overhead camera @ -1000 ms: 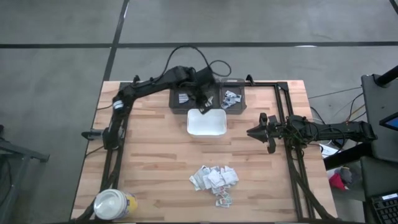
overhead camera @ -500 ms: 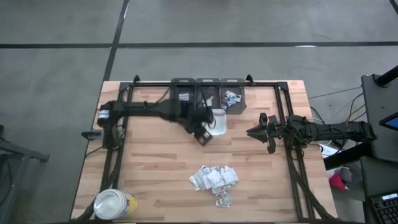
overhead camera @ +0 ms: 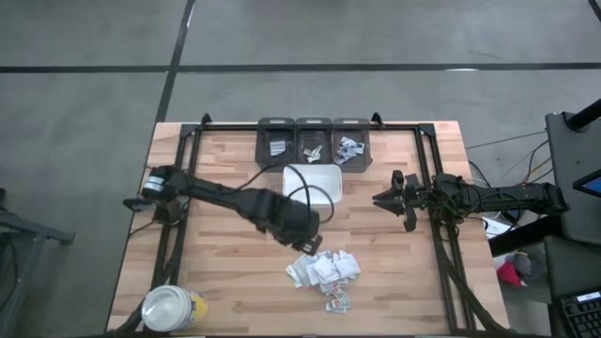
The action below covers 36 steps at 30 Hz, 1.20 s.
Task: Pick & Place First Aid Supplies
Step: Put the green band aid into the middle black bin
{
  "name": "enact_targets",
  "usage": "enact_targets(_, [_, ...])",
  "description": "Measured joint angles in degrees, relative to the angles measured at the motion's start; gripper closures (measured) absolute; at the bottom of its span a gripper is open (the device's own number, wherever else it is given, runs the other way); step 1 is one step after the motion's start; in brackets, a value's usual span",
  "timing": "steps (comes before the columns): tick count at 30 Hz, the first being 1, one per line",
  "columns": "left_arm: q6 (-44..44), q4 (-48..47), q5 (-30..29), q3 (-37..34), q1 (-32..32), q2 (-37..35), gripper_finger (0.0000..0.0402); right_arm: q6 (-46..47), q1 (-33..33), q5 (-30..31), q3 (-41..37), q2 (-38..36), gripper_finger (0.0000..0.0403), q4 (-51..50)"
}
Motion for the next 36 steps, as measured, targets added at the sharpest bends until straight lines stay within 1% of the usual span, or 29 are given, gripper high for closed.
enact_targets(3, [-4.23, 0.09, 0.01, -1.48, -1.96, 0.02, 0.03, 0.0, 0.01, 0.0, 0.0, 0.0, 0.0329, 0.0])
enact_targets(9, [-4.87, 2.16, -0.07, -6.49, -4.82, 0.04, 0.03, 0.0, 0.01, 0.0, 0.0, 0.0, 0.0334, 0.0])
enact_targets(12, [-4.84, 6.25, -0.2, -9.81, -6.09, 0.11, 0.03, 0.0, 0.01, 0.0, 0.0, -0.01, 0.033, 0.0])
enact_targets(17, [-4.53, 17.25, 0.11, -17.44, -7.26, 0.13, 0.03, 0.0, 0.01, 0.0, 0.0, -0.02, 0.0322, 0.0])
enact_targets(20, [-5.48, 23.08, 2.31, -21.47, -7.29, 0.13, 0.03, 0.0, 0.0, 0.0, 0.0, -0.01, 0.0318, 0.0])
enact_targets(23, [-7.65, 25.27, 3.66, -24.4, -7.29, 0.13, 0.03, 0.0, 0.01, 0.0, 0.0, 0.0, 0.0315, 0.0])
enact_targets(28, [-8.29, 25.69, 4.2, -25.88, -7.29, 0.13, 0.03, 0.0, 0.01, 0.01, 0.0, -0.01, 0.0315, 0.0])
enact_targets(36, [-8.9, 25.89, 4.12, -26.24, -7.27, 0.44, 0.03, 0.0, 0.02, 0.0, 0.0, 0.0, 0.0329, 0.0])
